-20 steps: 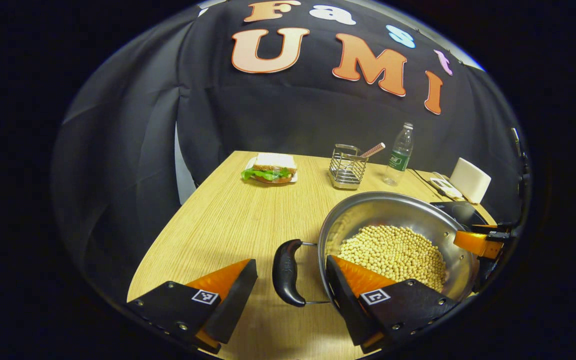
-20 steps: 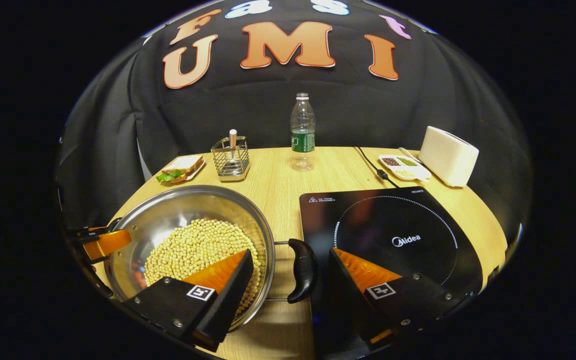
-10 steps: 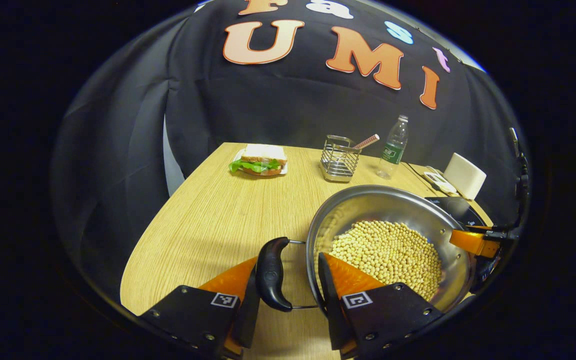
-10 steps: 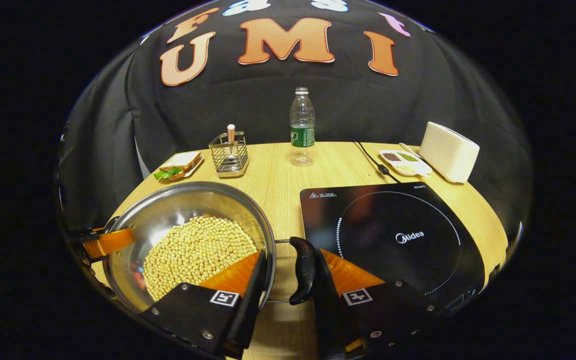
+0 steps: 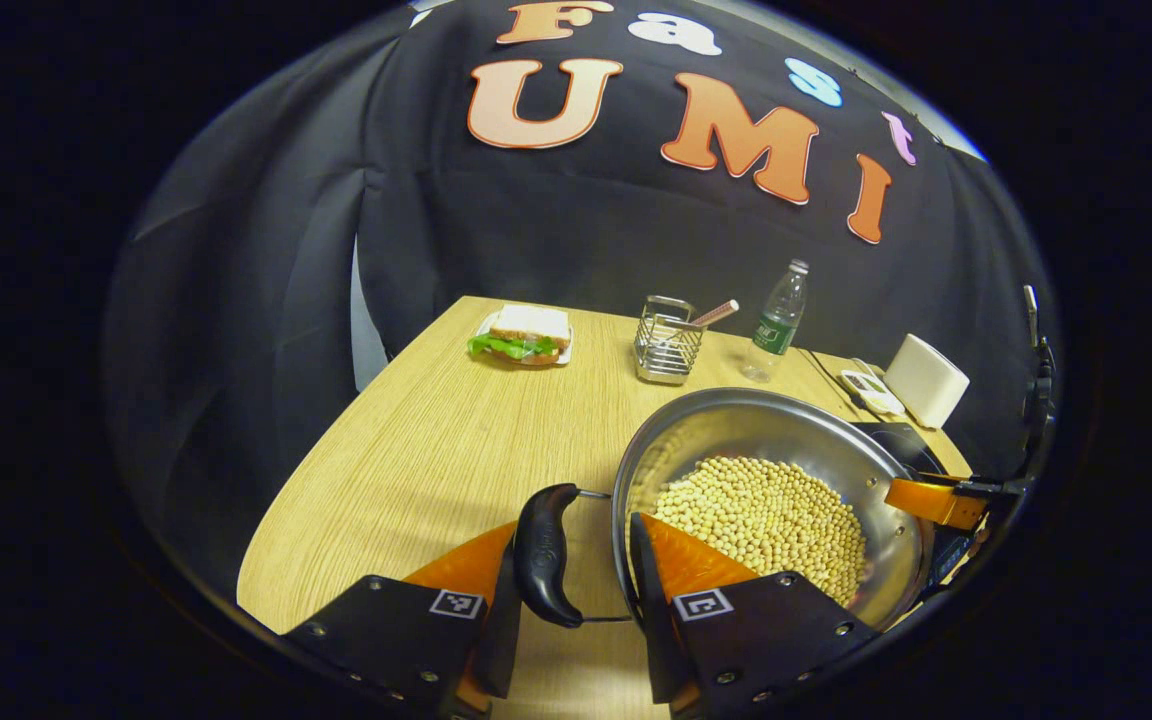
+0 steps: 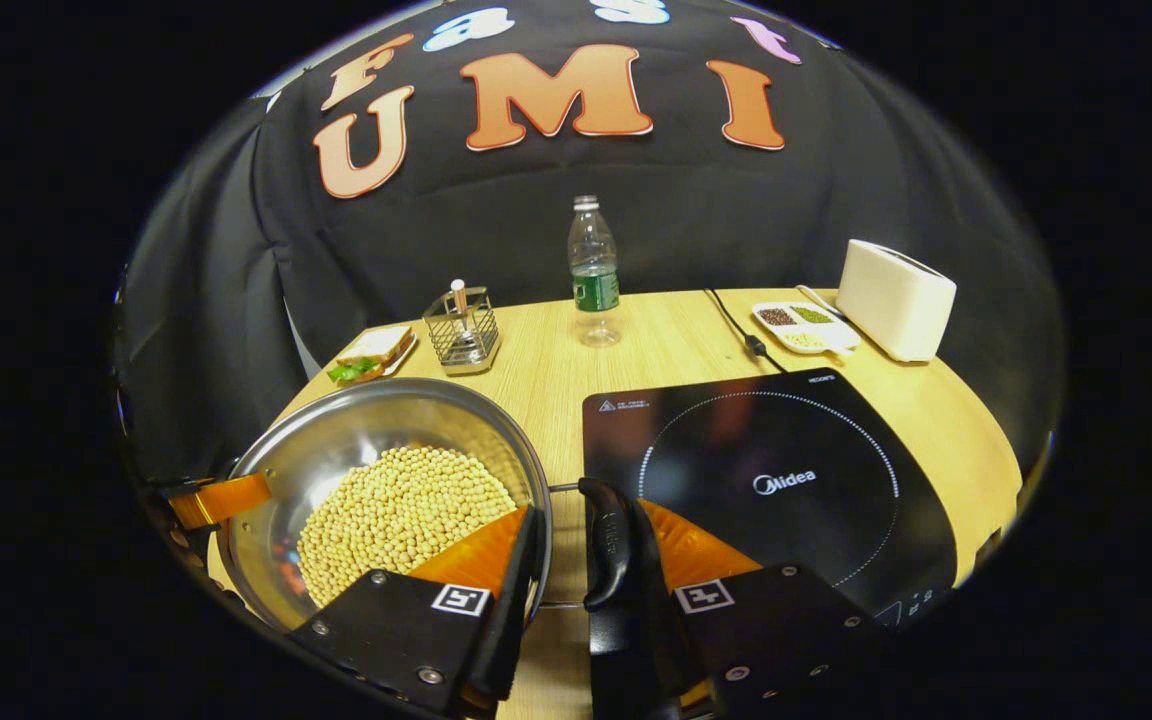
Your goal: First push the handle of the pot to place it horizontally, then grasp the pot with both hands and set it on the induction cooktop.
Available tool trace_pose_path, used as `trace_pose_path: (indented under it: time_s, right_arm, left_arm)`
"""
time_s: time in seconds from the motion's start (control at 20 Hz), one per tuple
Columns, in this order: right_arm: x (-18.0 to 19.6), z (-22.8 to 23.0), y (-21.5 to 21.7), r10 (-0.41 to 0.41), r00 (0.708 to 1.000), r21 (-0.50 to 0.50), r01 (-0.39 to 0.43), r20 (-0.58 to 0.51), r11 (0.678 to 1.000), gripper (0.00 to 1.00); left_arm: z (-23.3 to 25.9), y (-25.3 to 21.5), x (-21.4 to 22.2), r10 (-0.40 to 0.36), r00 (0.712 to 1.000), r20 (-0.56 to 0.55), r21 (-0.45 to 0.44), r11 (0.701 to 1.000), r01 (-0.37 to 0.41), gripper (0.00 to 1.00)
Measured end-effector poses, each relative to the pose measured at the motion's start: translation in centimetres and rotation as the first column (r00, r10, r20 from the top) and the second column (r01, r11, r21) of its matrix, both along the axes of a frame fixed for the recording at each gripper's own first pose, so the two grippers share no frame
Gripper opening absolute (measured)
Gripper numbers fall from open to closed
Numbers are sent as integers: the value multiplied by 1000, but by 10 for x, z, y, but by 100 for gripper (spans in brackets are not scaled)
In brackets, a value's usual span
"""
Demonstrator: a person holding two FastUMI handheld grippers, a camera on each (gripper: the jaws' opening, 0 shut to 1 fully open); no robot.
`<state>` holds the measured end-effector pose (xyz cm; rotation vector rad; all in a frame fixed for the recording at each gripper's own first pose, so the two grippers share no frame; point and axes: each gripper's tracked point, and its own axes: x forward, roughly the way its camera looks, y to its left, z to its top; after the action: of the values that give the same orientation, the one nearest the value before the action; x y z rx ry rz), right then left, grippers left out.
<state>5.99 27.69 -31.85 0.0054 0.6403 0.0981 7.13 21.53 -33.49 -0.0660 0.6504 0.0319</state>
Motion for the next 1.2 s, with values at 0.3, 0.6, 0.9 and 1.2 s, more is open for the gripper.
trace_pose_path:
  time_s: [0.3,0.6,0.9,1.2]
  right_arm:
    - [-2,37,-31,-10,998,15,9,58,1000,53]
    - [-4,55,-72,-39,996,20,38,80,999,53]
    - [-4,58,-116,-77,994,34,74,75,997,53]
    - [-1,61,-166,-124,989,31,122,79,992,53]
  left_arm:
    - [24,5,-14,-17,999,39,8,1000,17,51]
    - [27,-5,-16,-41,998,44,-10,999,41,54]
    - [29,-15,-18,-64,997,36,-14,998,64,53]
    - [29,-26,-16,-114,993,26,-31,993,115,54]
